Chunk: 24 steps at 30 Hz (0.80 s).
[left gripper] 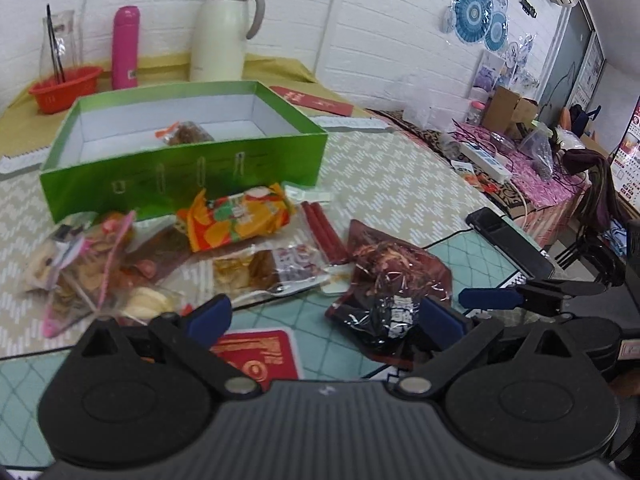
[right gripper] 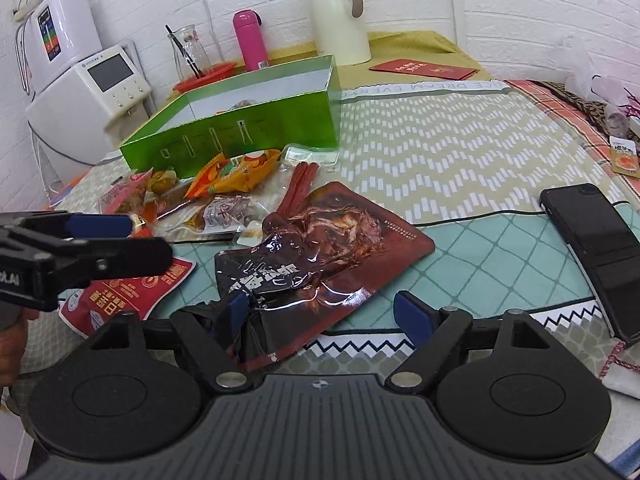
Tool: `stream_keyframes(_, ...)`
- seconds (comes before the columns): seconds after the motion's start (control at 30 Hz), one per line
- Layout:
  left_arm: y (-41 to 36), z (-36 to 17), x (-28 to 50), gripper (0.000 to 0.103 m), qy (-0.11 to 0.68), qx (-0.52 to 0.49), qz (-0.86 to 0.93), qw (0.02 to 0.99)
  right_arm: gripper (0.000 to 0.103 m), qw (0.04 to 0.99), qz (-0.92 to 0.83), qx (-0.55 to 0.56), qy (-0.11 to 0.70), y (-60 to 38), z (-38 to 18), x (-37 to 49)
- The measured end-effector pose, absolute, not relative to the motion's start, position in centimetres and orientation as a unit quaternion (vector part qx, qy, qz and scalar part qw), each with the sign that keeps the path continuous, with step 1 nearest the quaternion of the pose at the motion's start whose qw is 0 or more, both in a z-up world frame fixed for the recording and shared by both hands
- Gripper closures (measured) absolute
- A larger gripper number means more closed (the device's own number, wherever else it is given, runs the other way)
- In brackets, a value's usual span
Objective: Organize snacks
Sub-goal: 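Move the left gripper to the dark jerky pouch and grasp it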
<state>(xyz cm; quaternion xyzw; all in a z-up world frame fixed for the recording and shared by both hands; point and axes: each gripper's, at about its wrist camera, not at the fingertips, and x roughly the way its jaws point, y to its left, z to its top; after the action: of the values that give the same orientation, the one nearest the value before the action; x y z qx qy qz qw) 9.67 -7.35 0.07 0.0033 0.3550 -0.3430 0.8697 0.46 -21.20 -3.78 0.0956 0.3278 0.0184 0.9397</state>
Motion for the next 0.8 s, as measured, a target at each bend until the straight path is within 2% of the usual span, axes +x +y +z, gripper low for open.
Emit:
stream_keyframes(0.03, -7.7, -0.2, 10.1, 0.01, 0.362, -0.004, -0.35, 0.864, 0.0, 0.941, 0.021, 0.095, 0.325, -21.3, -3.8, 0.5)
stream_keyframes(0.07, -8.3, -0.5, 10.4, 0.022, 0.373, -0.009, -0.357, 0.856, 0.0, 0.941, 0.025, 0.097, 0.322, -21.4, -3.9, 0.5)
stream_keyframes(0.13, -9.2, -1.0, 11.1, 0.036, 0.393, -0.013, -0.368, 0.842, 0.0, 0.941, 0.033, 0.1, 0.322, -21.7, -3.9, 0.5)
stream_keyframes(0.47, -12.6, -2.1, 13.2, 0.036, 0.422, 0.008, -0.379, 0.824, 0.0, 0.938, 0.049, 0.137, 0.314, -23.1, -4.1, 0.5)
stream_keyframes(0.6, -12.4, -2.0, 13.3, 0.044, 0.426, 0.002, -0.389, 0.817, 0.0, 0.94, 0.05, 0.13, 0.311, -23.1, -4.2, 0.7)
stream_keyframes(0.67, -12.1, -1.9, 13.2, 0.052, 0.431, -0.005, -0.395, 0.811, 0.0, 0.94, 0.056, 0.13, 0.309, -23.4, -4.3, 0.5)
stream_keyframes(0.8, -12.1, -1.6, 13.5, 0.055, 0.44, -0.001, -0.399, 0.805, 0.001, 0.939, 0.055, 0.128, 0.315, -24.0, -4.2, -0.5)
